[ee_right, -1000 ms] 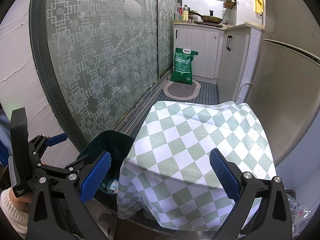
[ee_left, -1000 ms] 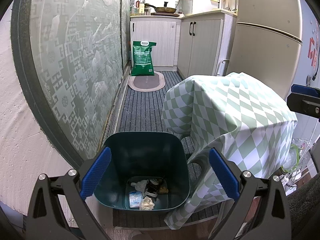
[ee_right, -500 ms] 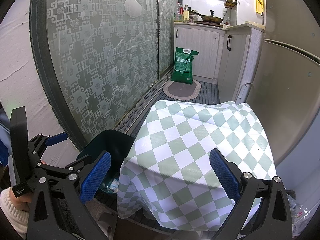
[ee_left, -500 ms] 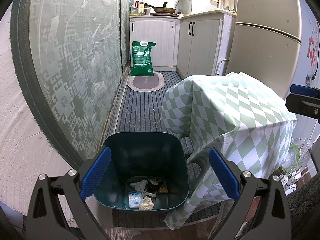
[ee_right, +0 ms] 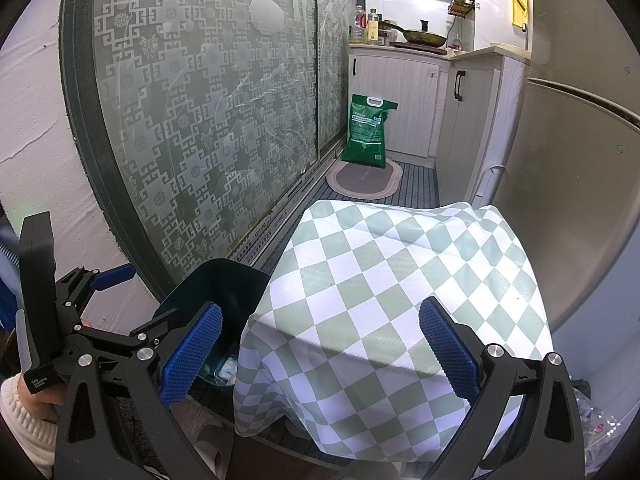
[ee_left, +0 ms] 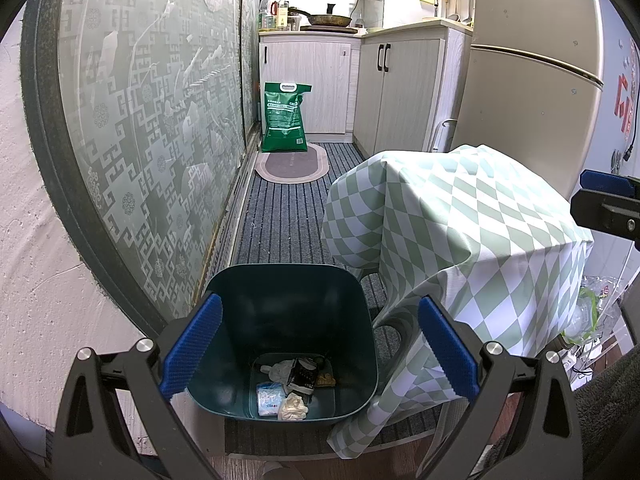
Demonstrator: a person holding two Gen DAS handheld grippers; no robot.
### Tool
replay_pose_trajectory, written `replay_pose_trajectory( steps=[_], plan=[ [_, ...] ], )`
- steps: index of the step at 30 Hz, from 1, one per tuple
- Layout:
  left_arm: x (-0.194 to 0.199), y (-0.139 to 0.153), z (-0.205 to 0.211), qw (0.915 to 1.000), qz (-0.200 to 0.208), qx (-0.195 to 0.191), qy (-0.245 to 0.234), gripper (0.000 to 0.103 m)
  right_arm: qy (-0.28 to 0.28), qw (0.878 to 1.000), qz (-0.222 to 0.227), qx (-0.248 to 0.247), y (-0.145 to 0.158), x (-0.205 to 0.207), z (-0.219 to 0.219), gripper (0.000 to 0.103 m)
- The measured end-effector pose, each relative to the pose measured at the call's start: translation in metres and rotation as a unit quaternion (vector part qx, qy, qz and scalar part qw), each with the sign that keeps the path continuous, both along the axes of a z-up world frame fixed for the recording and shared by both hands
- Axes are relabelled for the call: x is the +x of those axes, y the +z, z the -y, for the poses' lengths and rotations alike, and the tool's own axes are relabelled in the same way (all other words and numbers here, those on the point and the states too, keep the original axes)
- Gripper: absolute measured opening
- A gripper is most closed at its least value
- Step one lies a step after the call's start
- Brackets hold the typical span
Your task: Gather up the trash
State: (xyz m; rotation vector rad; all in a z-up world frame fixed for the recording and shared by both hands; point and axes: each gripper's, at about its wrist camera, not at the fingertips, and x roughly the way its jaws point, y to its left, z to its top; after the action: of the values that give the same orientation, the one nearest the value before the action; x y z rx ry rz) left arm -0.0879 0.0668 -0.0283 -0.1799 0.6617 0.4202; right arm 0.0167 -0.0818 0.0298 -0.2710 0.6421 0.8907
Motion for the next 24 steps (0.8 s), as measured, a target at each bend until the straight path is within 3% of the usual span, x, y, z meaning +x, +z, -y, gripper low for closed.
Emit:
replay_pose_trajectory(
  steps=[24],
  plan=[
    [-0.0003,0.0001,-0.0010,1.0000,0.001,-0.003,-0.001,0.100,-0.001,1.000,0.000,-0.001,-0.0007,-0.0002,-0.0004,0.100]
  ],
)
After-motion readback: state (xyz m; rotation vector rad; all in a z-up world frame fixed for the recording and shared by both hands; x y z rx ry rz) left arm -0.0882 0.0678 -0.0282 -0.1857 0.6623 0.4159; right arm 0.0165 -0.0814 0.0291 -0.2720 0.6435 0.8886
